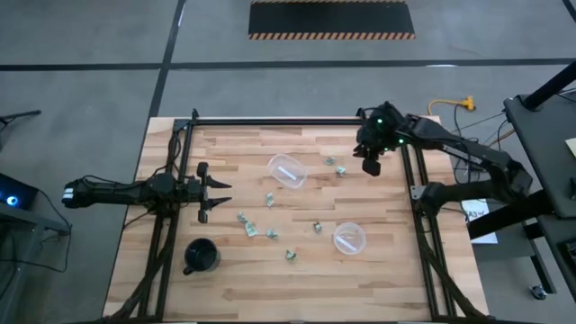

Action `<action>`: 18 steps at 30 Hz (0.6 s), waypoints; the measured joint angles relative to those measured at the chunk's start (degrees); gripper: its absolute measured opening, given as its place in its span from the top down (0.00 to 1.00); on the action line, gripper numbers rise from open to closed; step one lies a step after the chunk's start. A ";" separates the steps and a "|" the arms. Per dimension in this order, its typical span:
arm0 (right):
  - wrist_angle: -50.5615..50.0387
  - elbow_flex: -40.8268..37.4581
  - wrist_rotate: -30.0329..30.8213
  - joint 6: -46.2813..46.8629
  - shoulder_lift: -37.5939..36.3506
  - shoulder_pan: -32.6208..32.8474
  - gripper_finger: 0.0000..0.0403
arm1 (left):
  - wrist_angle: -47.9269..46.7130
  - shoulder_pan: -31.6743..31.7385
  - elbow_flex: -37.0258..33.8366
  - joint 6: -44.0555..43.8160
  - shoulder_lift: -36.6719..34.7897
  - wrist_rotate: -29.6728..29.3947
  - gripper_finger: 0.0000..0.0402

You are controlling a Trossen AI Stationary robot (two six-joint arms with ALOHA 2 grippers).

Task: Pick and place Stevia / Truvia into bins
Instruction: Put the stevia packet into the round transparent container

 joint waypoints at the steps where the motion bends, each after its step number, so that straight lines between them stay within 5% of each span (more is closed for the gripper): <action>1: 0.34 0.00 -0.12 -0.84 1.09 0.05 0.83 | 0.00 0.02 0.00 0.00 -0.02 0.00 0.61; 18: 5.19 0.00 -0.10 -3.90 6.93 0.02 0.83 | 0.00 0.01 0.00 -0.02 -0.01 0.00 0.61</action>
